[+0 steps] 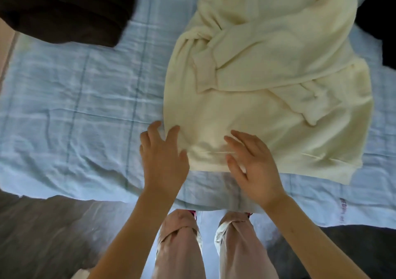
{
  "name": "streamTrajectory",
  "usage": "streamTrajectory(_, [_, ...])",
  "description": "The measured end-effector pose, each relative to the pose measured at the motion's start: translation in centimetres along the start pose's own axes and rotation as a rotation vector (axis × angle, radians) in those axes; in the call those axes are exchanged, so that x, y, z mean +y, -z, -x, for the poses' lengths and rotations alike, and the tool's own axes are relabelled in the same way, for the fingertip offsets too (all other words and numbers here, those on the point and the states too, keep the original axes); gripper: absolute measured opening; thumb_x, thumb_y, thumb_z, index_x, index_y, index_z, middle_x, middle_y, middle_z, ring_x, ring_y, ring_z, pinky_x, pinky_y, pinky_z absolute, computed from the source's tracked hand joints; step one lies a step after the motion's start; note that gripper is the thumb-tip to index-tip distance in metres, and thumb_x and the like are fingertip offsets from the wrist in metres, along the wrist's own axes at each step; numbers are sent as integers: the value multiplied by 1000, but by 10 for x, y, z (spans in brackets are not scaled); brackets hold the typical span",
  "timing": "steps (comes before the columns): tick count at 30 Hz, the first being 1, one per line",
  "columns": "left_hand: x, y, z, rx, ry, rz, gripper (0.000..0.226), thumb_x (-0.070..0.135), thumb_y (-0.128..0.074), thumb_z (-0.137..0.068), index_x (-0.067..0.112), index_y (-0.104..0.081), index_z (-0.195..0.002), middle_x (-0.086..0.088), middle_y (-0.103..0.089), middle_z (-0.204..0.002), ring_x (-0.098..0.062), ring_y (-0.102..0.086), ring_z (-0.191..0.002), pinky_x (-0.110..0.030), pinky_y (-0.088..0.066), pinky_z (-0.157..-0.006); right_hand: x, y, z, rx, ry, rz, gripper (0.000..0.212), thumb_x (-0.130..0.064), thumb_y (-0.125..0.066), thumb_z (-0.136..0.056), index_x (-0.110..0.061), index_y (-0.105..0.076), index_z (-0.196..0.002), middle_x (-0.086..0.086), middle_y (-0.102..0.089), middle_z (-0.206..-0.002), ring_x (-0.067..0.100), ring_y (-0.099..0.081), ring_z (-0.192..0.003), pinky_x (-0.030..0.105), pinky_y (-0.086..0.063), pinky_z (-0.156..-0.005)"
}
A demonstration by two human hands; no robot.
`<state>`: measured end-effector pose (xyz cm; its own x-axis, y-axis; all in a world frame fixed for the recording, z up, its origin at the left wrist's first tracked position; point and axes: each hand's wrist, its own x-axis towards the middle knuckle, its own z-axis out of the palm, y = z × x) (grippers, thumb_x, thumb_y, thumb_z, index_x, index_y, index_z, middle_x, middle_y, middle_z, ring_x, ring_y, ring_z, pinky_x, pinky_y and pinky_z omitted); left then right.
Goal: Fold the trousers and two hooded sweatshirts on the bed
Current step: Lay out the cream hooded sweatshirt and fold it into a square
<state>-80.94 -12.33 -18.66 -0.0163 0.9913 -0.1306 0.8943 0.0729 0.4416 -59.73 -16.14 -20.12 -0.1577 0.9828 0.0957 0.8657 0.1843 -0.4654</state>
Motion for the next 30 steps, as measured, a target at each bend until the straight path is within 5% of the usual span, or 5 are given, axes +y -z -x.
streamTrajectory(6, [35, -52, -43, -25, -453, -223, 57, 42, -33, -101, 20, -31, -154, -8, -23, -162, -31, -21, -149, -53, -14, -120, 76, 0, -14, -83, -209, 323, 53, -39, -28, -103, -31, -30, -156, -2, -32, -161, 29, -26, -150, 54, -18, -120])
streamTrajectory(17, [39, -54, -50, -233, -351, -345, 55, 43, -27, -101, 25, -31, -153, -6, -24, -162, -29, -23, -149, -53, -21, -119, 77, 10, -12, -230, -283, 235, 55, -39, -34, -101, -34, -30, -155, -8, -29, -163, 22, -25, -151, 51, -20, -120])
streamTrajectory(21, [56, -38, -57, -303, -292, -334, 55, 41, -39, -94, 26, -45, -146, -6, -39, -155, -30, -40, -141, -52, -37, -110, 71, 49, -35, -372, -276, 108, 58, -47, -30, -96, -27, -44, -149, 1, -46, -153, 27, -46, -139, 48, -42, -107])
streamTrajectory(25, [83, -13, -99, -19, -319, -106, 30, 16, -51, -84, 13, -69, -107, -7, -67, -116, -30, -65, -99, -41, -56, -79, 74, 95, -99, -39, -214, -50, 51, -37, -37, -97, -12, -58, -136, 9, -62, -129, 27, -61, -113, 42, -56, -89])
streamTrajectory(30, [115, -9, -210, 168, -446, -50, 46, 23, -37, -98, 11, -51, -140, -11, -50, -144, -29, -45, -132, -45, -33, -112, 103, 82, -215, 146, -28, 88, 52, -29, -38, -101, -16, -42, -150, 10, -45, -152, 32, -40, -141, 50, -32, -115])
